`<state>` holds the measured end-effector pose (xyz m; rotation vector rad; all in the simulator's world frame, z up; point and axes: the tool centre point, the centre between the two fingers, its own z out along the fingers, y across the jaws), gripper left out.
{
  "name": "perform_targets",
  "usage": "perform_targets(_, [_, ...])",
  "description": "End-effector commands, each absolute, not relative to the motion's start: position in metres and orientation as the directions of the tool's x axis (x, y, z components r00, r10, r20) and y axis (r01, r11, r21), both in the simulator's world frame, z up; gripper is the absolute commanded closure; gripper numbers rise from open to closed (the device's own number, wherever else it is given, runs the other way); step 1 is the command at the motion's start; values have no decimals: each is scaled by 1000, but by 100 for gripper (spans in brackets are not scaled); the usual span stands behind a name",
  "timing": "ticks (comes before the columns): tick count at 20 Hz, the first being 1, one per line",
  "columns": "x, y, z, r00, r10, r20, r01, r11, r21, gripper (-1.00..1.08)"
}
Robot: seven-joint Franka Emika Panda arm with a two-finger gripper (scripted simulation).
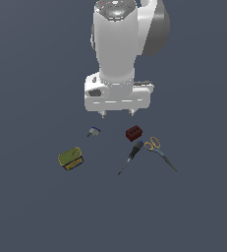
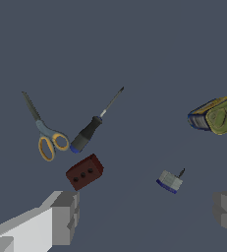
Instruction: Pick up a designated object from a clutter of objects.
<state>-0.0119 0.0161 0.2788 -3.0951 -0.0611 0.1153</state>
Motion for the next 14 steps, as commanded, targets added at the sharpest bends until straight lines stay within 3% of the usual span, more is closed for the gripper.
perform_targets(1, [-12,16,279,996,41,-73,38,-998,-45,-92])
perform_targets(14, [-9,40,292,993,113,-47,112,-993,-28,-92])
